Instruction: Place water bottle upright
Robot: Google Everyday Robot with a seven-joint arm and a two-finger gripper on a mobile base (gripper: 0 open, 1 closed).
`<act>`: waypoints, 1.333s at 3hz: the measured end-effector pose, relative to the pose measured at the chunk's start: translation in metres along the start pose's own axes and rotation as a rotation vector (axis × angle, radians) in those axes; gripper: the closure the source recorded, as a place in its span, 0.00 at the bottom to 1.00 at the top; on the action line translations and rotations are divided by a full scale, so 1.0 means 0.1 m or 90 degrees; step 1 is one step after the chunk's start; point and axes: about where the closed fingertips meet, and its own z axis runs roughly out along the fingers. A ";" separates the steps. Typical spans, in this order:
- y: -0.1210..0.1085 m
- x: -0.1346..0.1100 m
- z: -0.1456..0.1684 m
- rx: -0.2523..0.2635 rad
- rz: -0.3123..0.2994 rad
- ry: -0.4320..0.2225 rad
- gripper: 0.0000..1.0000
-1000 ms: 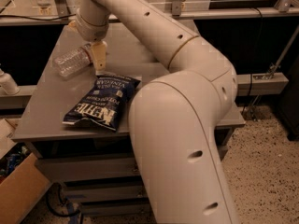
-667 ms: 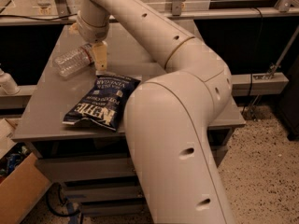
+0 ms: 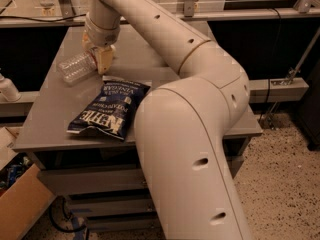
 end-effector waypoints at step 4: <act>0.09 0.09 -0.55 0.103 -0.027 0.033 1.00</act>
Offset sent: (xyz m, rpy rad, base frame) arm -0.0184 -0.0160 -0.0023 0.0393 0.0198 -0.0339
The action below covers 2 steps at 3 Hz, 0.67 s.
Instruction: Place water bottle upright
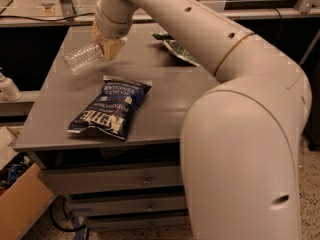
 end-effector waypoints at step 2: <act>-0.06 -0.10 -0.07 0.024 -0.068 0.033 1.00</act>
Offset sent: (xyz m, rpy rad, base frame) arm -0.0179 0.0210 0.0438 -0.1351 -0.3427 0.1670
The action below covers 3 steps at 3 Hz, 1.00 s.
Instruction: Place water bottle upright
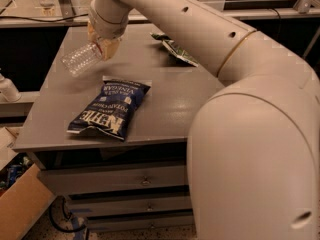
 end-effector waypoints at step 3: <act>-0.47 -0.39 -0.56 0.118 -0.328 0.140 1.00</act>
Offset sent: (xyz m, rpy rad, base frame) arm -0.0326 0.0383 0.0821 -0.2842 -0.5690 0.3284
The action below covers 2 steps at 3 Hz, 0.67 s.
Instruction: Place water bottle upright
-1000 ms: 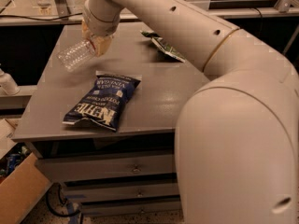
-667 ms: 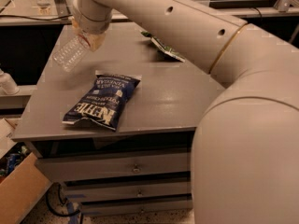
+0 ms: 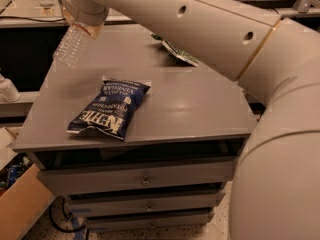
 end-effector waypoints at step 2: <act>0.03 -0.01 0.00 0.008 -0.027 0.001 1.00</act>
Offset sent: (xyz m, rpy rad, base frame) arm -0.0036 -0.0077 -0.0034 -0.0216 -0.0455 0.0510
